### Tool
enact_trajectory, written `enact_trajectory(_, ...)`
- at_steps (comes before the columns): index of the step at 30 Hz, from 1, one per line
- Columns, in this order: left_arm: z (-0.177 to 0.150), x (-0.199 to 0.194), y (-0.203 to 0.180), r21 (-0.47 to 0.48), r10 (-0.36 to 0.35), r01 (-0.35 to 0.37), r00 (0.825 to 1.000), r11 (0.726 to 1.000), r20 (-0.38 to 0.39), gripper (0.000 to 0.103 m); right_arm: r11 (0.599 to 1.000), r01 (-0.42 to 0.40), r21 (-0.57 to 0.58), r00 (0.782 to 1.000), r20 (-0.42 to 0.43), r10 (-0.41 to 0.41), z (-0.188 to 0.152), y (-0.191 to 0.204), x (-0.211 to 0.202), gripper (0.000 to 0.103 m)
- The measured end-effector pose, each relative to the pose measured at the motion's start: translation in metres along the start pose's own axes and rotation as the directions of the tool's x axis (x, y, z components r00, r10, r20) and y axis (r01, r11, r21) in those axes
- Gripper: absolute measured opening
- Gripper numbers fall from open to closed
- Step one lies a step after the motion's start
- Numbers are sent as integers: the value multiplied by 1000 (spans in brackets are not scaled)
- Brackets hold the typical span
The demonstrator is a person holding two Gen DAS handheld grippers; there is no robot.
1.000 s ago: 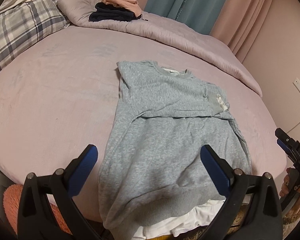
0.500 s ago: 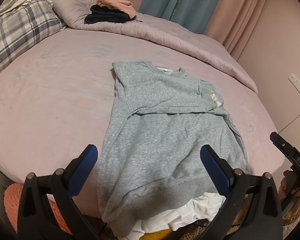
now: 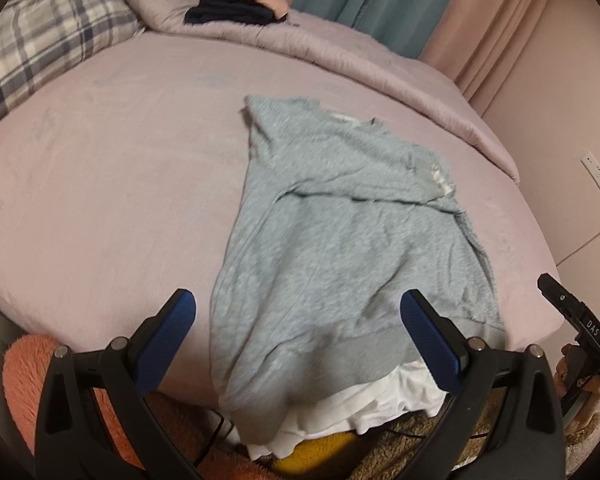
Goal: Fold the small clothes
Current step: 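Move both grippers to the ribbed sweatshirt hem, then grasp the ribbed hem with both grippers and lift it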
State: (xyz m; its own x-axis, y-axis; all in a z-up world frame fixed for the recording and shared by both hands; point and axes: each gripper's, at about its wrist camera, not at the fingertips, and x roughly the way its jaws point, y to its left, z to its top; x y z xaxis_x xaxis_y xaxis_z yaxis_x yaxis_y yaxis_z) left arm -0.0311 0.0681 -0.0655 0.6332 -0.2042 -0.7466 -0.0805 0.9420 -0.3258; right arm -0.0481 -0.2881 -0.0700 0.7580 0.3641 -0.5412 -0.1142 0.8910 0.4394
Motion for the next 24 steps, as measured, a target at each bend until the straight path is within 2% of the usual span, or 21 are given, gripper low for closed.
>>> enact_trajectory(8, -14, 14, 20, -62, 0, -5, 997, 998, -81, 102, 998, 30, 58, 993, -114, -23, -23, -18, 10, 94)
enact_trajectory(17, -28, 26, 33, -94, -4, -10, 988, 996, -155, 101, 994, 57, 91, 987, -157, -42, -33, -27, 10, 94)
enact_trajectory(19, -31, 30, 36, -109, -18, -1, 984, 994, -175, 101, 993, 55, 102, 984, -172, -37, -34, -30, 14, 94)
enact_trajectory(24, -38, 36, 37, -130, -83, 56, 973, 990, -215, 93, 992, 26, 125, 979, -203, 0, -40, -31, 22, 94)
